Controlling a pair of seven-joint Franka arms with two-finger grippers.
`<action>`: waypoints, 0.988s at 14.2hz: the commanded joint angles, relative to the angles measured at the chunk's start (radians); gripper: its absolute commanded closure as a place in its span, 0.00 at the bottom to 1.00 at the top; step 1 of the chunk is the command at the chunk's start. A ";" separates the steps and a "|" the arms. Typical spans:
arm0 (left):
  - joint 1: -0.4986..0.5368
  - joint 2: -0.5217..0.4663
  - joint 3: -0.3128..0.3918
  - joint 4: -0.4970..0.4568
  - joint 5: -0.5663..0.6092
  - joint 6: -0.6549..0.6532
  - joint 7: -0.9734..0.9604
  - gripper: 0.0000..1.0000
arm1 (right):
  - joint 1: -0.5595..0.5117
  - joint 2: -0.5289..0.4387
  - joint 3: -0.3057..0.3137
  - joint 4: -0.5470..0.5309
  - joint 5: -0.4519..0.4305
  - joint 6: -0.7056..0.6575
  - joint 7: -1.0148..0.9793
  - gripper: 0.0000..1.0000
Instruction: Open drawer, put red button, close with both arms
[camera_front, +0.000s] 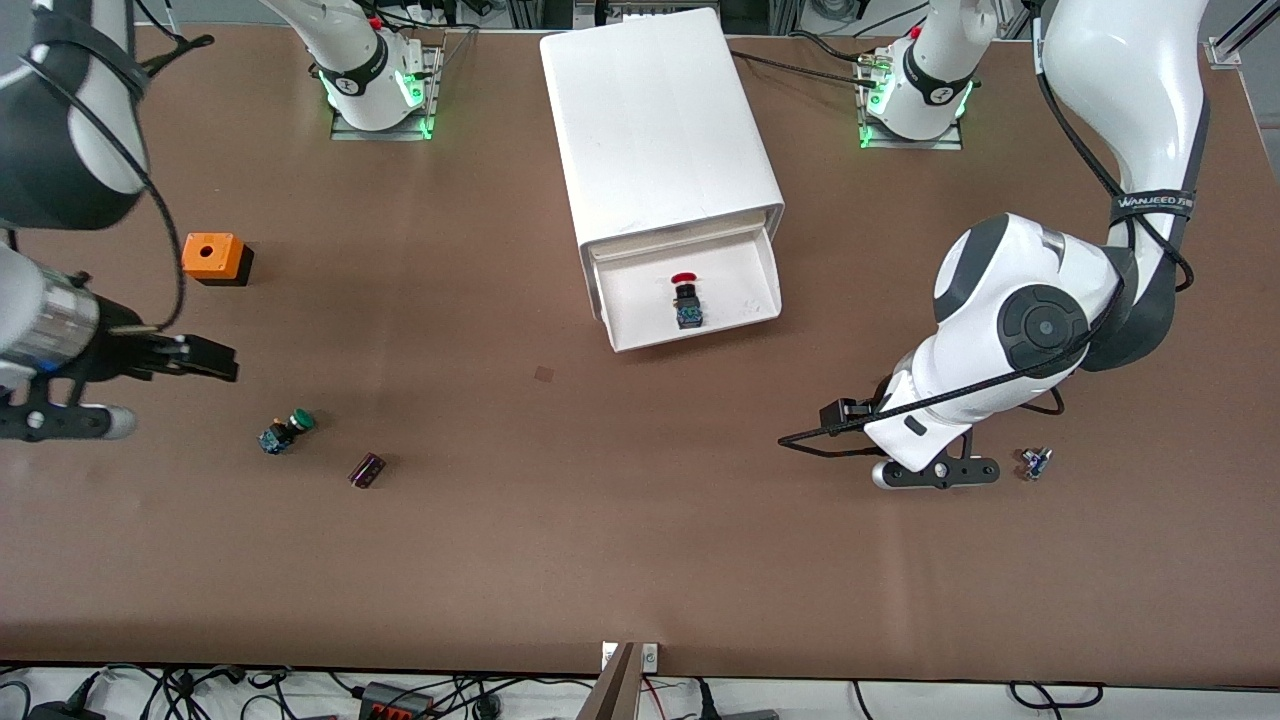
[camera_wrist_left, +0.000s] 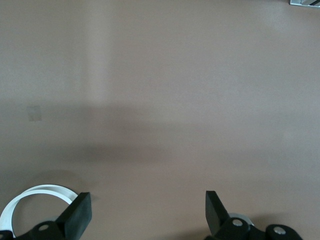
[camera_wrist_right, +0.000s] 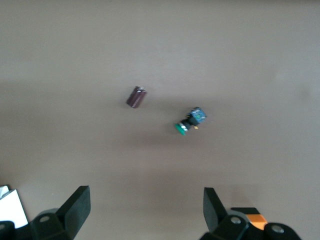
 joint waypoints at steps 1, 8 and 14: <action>-0.010 -0.007 -0.001 -0.030 0.016 0.005 -0.034 0.00 | -0.063 -0.107 0.012 -0.113 0.008 0.006 -0.073 0.00; -0.048 -0.030 -0.020 -0.191 0.020 0.147 -0.340 0.00 | -0.071 -0.250 0.012 -0.318 -0.008 0.070 -0.078 0.00; -0.085 -0.064 -0.090 -0.418 0.023 0.393 -0.390 0.00 | -0.071 -0.407 0.012 -0.550 -0.009 0.176 -0.067 0.00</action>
